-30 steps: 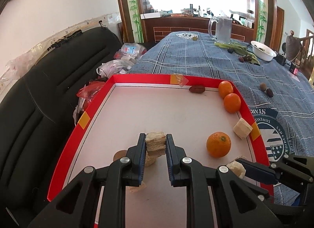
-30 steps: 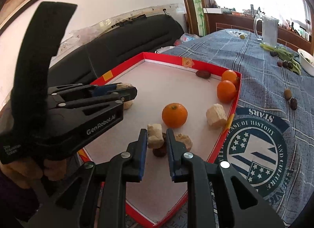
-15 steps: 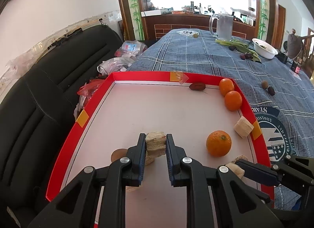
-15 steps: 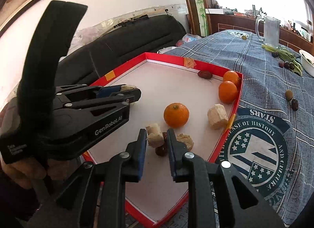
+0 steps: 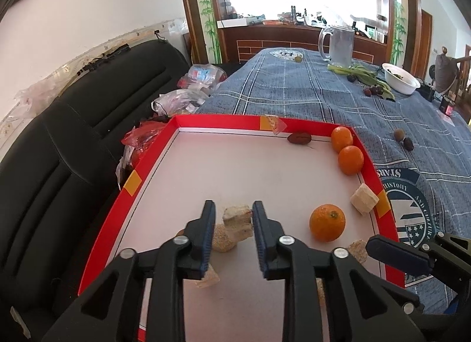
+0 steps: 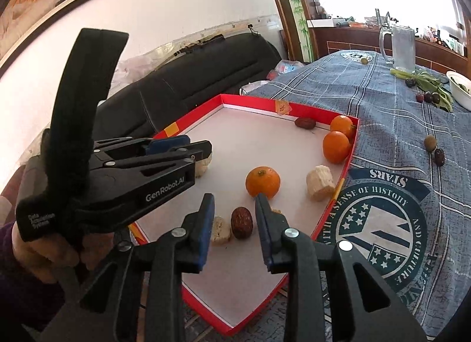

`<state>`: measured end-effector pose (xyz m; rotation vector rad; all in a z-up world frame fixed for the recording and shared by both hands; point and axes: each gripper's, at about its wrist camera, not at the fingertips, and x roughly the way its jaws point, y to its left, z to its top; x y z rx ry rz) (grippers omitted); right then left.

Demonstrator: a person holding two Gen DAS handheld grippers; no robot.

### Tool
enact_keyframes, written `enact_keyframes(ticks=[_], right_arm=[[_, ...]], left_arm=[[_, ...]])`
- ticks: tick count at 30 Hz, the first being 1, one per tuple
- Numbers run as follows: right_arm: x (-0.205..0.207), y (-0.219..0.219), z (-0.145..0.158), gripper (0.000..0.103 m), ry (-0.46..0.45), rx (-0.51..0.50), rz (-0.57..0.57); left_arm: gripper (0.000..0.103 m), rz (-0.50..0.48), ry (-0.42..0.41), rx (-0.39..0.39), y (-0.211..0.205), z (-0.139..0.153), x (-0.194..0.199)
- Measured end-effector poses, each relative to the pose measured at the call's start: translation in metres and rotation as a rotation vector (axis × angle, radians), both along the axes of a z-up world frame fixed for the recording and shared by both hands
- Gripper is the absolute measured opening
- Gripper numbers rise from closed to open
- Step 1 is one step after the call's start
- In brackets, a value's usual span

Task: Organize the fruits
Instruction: 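Open the right gripper over the tray while the left gripper releases its cube, then grasp a dark red date with the right gripper while the left grasps a brown round fruit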

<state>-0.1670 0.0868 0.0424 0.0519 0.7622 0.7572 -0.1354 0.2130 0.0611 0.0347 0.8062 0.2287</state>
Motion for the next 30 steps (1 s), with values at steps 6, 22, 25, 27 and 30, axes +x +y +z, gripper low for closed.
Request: enact_keyframes(ticks=[6,22,25,27,30], right_arm=[[-0.001,-0.006,0.003,0.031,-0.003,0.010,-0.004],[0.014,-0.084,0.023,0.042,-0.065,0.030,-0.194],[0.023,-0.121,0.026,0.045,-0.070,0.027,-0.290],[0.031,-0.144,0.027,0.049,-0.070,0.012,-0.352],[0.044,-0.165,0.028,0.050,-0.074,-0.036,-0.420]], left_arm=[[0.033,-0.005,0.001,0.009,-0.006,0.002,0.001],[0.071,-0.082,-0.026,0.035,-0.043,0.020,0.000],[0.072,-0.113,-0.040,0.050,-0.052,0.024,-0.001],[0.074,-0.132,-0.046,0.056,-0.057,0.027,0.000],[0.074,-0.162,-0.057,0.071,-0.065,0.030,0.004]])
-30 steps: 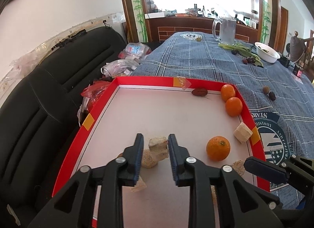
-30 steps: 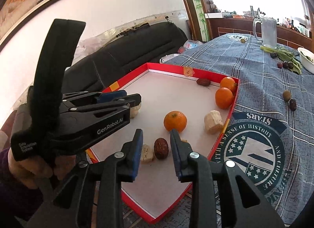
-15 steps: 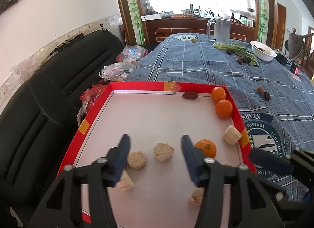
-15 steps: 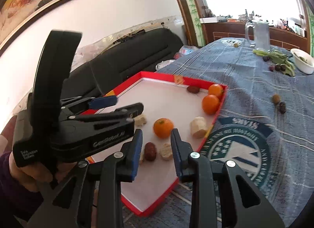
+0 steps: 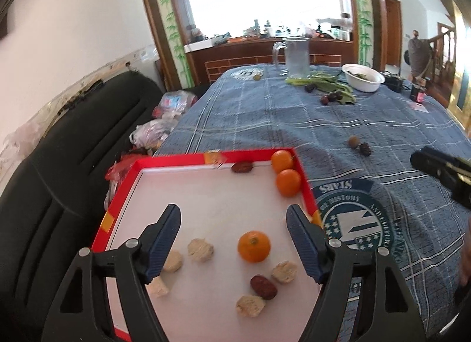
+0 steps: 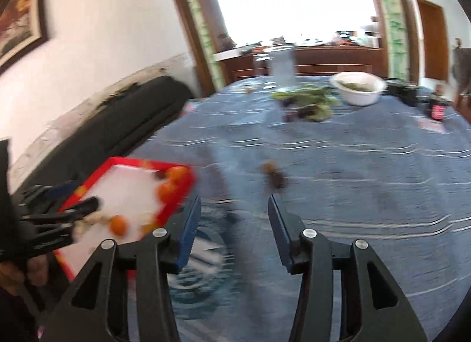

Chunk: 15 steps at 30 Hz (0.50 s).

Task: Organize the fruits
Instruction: 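Grasp a dark red date with the right gripper while the left grasps a brown round fruit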

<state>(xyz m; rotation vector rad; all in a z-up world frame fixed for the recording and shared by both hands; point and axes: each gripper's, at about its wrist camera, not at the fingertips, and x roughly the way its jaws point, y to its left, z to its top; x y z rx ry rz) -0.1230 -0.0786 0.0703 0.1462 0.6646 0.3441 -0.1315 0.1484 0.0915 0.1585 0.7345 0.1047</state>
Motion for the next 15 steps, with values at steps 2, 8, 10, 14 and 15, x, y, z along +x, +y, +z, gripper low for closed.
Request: enact_keyframes(ticks=[2,8,10,14,15], right_arm=[[0.011,-0.010,-0.003,0.050,0.010,-0.051,-0.031],[0.055,-0.010,-0.022,0.050,0.087,-0.168,-0.028],[0.072,-0.002,-0.031,0.050,0.134,-0.172,-0.005],[0.102,0.009,-0.041,0.050,0.189,-0.166,0.014],[0.108,0.011,-0.044,0.050,0.204,-0.171,0.009]], left_arm=[[0.074,-0.028,-0.008,0.009,-0.008,0.003,0.004],[0.074,-0.096,-0.034,0.018,-0.029,0.012,0.016],[0.074,-0.110,-0.036,0.012,-0.033,0.013,0.018],[0.075,-0.122,-0.033,0.015,-0.037,0.014,0.021],[0.075,-0.122,-0.031,0.016,-0.036,0.014,0.022]])
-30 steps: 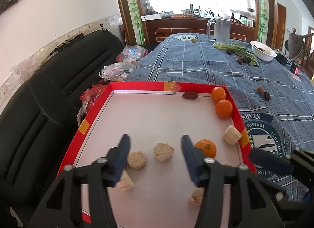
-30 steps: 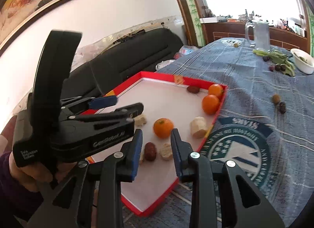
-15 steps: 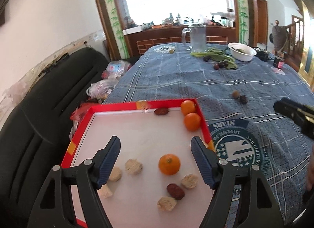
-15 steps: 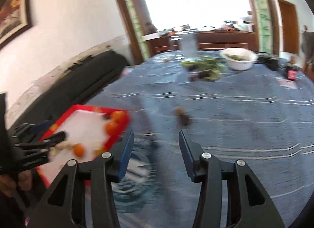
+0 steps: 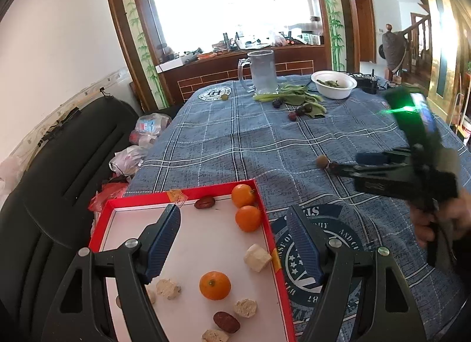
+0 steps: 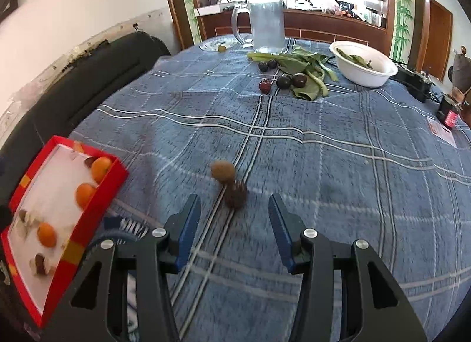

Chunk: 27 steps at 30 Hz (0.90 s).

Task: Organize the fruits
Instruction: 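Grasp a dark red date with the right gripper while the left grasps a brown round fruit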

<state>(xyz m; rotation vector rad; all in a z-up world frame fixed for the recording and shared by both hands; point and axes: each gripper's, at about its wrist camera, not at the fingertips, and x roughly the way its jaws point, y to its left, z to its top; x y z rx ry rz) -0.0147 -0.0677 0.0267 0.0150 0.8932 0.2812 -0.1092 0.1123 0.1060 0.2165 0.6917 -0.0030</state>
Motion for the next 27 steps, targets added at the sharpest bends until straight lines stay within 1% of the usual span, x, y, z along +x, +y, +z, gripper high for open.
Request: enact_keyframes(ticks=[2,3,4,5,6,8,9,12,16,17,19,22,24,27], right_arm=[[0.010,0.002,-0.005,0.049,0.026,0.000,-0.010],[0.014,0.003,-0.008,0.045,0.040,0.000,-0.010],[0.019,0.004,-0.012,0.039,0.057,-0.013,-0.012],[0.021,0.006,-0.015,0.036,0.066,-0.025,-0.018],[0.020,0.007,-0.016,0.031,0.058,-0.046,-0.025],[0.017,0.006,-0.016,0.024,0.049,-0.061,-0.021],[0.016,0.004,-0.016,0.018,0.049,-0.059,-0.023],[0.013,-0.007,-0.015,0.018,0.057,-0.036,-0.043],[0.004,-0.036,-0.010,0.018,0.056,-0.014,-0.091],[0.002,-0.039,-0.009,0.018,0.049,-0.019,-0.095],[-0.006,-0.051,-0.009,0.018,0.029,-0.033,-0.108],[-0.005,-0.063,-0.014,0.018,0.046,-0.001,-0.115],[-0.002,-0.066,-0.017,0.018,0.063,0.012,-0.119],[-0.002,-0.066,-0.016,0.018,0.066,0.012,-0.104]], left_arm=[[0.075,-0.002,0.005,-0.001,0.001,0.000,0.002],[0.075,-0.004,0.006,-0.004,0.000,0.001,0.003],[0.075,-0.007,0.006,-0.007,0.000,0.002,0.004],[0.075,-0.010,0.006,-0.008,-0.001,0.003,0.006],[0.075,-0.013,0.006,-0.008,-0.002,0.004,0.007],[0.075,-0.025,0.006,-0.008,-0.007,0.005,0.012],[0.075,-0.031,0.009,-0.010,-0.010,0.006,0.016],[0.074,-0.059,0.027,-0.028,-0.018,0.004,0.026],[0.074,-0.101,0.055,-0.044,-0.037,-0.003,0.051],[0.074,-0.117,0.067,-0.055,-0.043,-0.006,0.059],[0.074,-0.132,0.096,-0.051,-0.055,-0.015,0.074],[0.074,-0.182,0.150,-0.051,-0.076,-0.033,0.099],[0.074,-0.184,0.170,-0.045,-0.085,-0.043,0.110],[0.074,-0.181,0.192,-0.039,-0.096,-0.053,0.127]])
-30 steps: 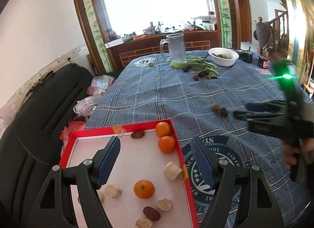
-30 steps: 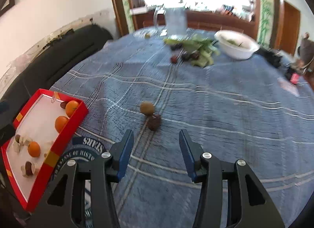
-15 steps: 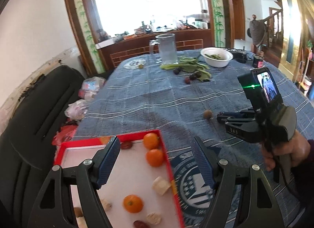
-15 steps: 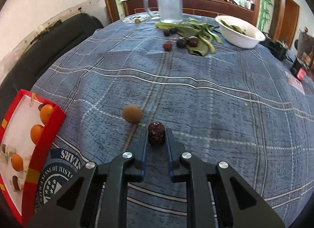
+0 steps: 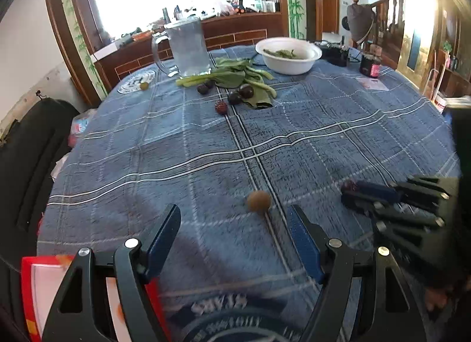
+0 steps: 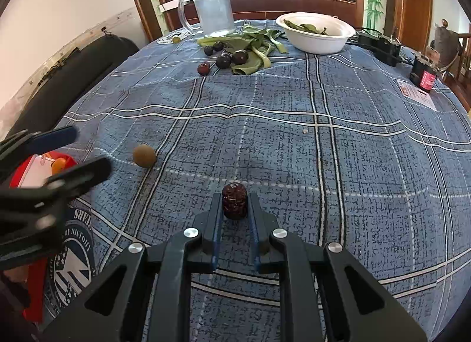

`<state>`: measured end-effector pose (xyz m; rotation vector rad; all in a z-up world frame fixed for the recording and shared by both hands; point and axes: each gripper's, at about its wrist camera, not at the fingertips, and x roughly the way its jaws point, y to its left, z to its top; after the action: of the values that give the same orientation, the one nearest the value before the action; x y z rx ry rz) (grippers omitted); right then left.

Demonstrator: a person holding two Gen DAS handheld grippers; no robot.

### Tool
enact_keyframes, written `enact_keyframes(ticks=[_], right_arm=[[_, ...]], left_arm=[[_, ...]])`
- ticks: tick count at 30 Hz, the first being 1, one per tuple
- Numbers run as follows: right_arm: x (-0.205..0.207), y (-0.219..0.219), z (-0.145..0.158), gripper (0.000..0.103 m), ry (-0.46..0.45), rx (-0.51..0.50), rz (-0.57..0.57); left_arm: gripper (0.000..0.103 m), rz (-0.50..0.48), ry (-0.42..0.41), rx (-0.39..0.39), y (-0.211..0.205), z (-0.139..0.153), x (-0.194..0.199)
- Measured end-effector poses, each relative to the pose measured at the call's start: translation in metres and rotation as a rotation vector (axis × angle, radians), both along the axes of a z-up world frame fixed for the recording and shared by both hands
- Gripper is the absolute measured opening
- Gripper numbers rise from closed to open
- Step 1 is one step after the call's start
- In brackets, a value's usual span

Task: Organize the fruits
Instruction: 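Grasp a dark red date with the right gripper while the left grasps a brown round fruit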

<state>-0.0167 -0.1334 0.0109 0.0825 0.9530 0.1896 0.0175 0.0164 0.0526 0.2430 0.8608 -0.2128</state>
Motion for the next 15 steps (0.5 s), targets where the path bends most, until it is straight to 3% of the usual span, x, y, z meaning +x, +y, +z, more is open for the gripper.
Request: enact_keyframes(ticks=[8,15], right_arm=[[0.003,-0.003,-0.001,0.018,0.017,0.021,-0.003],[0.004,-0.001,-0.001,0.018,0.013,0.007,-0.002]], left_arm=[[0.054,-0.012,0.075,0.012,-0.015,-0.017,0.019],[0.027,0.000,0.137,-0.029,-0.016,-0.031,0.029]])
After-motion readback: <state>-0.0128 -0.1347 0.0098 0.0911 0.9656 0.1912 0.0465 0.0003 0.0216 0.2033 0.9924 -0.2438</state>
